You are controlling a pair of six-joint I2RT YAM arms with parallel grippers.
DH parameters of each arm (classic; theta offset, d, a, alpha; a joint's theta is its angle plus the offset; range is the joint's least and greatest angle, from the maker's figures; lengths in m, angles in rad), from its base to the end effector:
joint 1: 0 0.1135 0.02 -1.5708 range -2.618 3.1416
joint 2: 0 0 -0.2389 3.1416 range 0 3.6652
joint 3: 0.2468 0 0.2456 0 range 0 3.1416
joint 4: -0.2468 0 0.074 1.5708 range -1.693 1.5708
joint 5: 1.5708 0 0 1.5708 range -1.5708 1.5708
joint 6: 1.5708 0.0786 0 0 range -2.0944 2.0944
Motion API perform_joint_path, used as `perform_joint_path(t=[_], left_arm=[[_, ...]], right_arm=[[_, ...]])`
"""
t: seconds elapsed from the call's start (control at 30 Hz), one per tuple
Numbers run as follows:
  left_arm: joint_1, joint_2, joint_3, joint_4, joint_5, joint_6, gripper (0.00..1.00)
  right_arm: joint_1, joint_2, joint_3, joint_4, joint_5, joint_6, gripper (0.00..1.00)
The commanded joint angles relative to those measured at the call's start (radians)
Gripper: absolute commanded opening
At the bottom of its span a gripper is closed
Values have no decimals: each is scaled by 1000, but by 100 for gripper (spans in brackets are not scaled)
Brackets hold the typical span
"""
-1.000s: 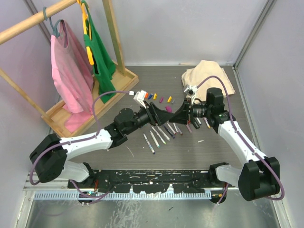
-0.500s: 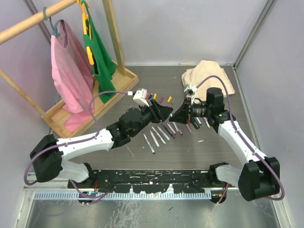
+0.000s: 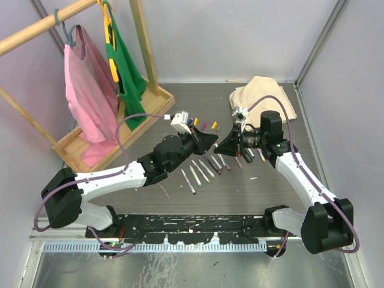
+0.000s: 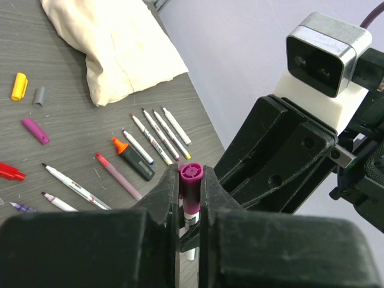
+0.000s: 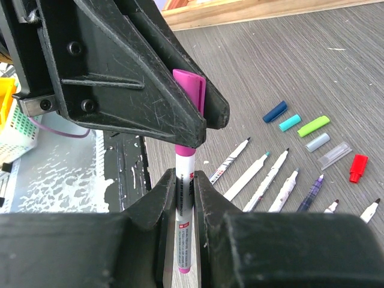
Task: Open the pen caps
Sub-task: Open the pen cap from the pen, then place the pen at the center of the board, then place the pen cap at the center of the board.
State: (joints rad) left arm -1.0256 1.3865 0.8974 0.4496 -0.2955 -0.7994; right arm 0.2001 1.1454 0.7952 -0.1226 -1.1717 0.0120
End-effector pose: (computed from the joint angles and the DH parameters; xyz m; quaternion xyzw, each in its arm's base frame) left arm 0.2082 -0.2991 0.2835 -0.0209 0.7200 -0.4773 0.5033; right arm 0.2392 0.1224 0.2582 -0.3540 0.6806 0.5150 0.3824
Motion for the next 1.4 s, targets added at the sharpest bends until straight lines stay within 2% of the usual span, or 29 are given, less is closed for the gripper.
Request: perform_joint_path(t=[0.0, 0.17, 0.33, 0.47, 0.57, 0.7, 0.93, 1.0, 1.07, 1.23, 1.37], left_arm=[[2, -16, 50, 30, -33, 41, 0], [103, -67, 76, 21, -71, 60, 0], [198, -64, 193, -7, -116, 100, 0], [241, -72, 244, -29, -116, 106, 0], [257, -106, 210, -31, -120, 102, 0], [277, -213, 126, -66, -56, 116, 0], [281, -385, -89, -305, -11, 128, 0], [283, -433, -180, -359, -38, 112, 0], [283, -462, -239, -420, -58, 92, 0], [296, -449, -316, -527, -56, 52, 0], [336, -401, -338, -545, -2, 23, 0]], right_arm=[[2, -12, 51, 0, 6, -40, 1], [24, 9, 53, -17, 5, -64, 1], [78, 53, 102, -136, 69, -169, 1], [102, 83, 107, -144, 86, -170, 1], [121, 94, 105, -145, 98, -169, 1], [138, 110, 90, -106, 83, -117, 1], [269, 148, -17, 161, 95, 127, 1], [311, 171, -52, 261, 142, 238, 1], [362, 207, -51, 290, 216, 299, 1], [521, 316, 35, 178, 431, 358, 1], [614, 449, 181, 7, 657, 405, 1]])
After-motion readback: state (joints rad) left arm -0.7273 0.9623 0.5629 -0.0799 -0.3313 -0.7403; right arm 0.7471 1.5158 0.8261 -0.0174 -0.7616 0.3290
